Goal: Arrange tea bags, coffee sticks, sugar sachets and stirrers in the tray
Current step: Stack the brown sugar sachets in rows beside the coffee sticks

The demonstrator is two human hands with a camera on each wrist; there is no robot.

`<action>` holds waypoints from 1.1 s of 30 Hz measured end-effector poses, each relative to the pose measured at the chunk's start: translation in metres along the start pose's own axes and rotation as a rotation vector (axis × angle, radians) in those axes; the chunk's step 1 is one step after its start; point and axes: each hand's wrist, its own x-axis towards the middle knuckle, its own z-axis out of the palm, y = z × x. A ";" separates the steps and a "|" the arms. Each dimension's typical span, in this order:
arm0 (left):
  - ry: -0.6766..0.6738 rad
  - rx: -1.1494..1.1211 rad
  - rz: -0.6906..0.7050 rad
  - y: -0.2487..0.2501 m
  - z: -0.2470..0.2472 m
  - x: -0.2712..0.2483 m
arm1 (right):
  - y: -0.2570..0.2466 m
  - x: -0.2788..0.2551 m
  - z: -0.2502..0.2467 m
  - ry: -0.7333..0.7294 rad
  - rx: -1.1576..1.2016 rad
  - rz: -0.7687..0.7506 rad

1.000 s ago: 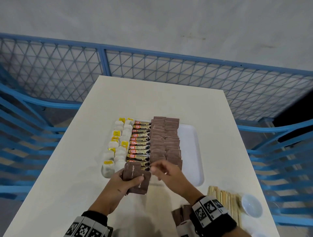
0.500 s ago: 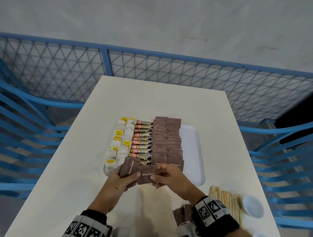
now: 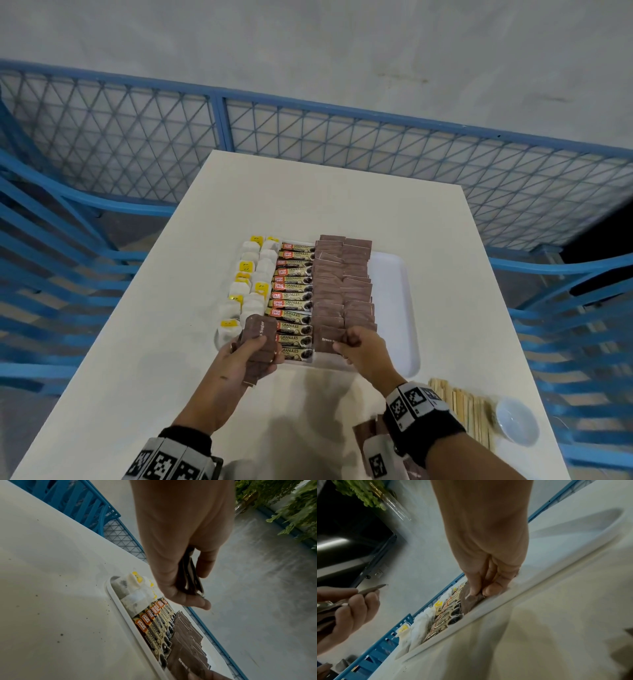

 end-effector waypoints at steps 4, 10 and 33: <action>-0.016 0.041 0.011 -0.001 -0.001 -0.001 | -0.005 0.005 0.005 0.052 0.052 -0.001; -0.057 0.159 0.041 0.002 0.003 -0.006 | -0.007 0.005 0.006 0.098 0.018 -0.059; -0.067 0.158 -0.041 -0.010 0.025 0.000 | -0.027 -0.039 -0.028 -0.301 0.487 -0.075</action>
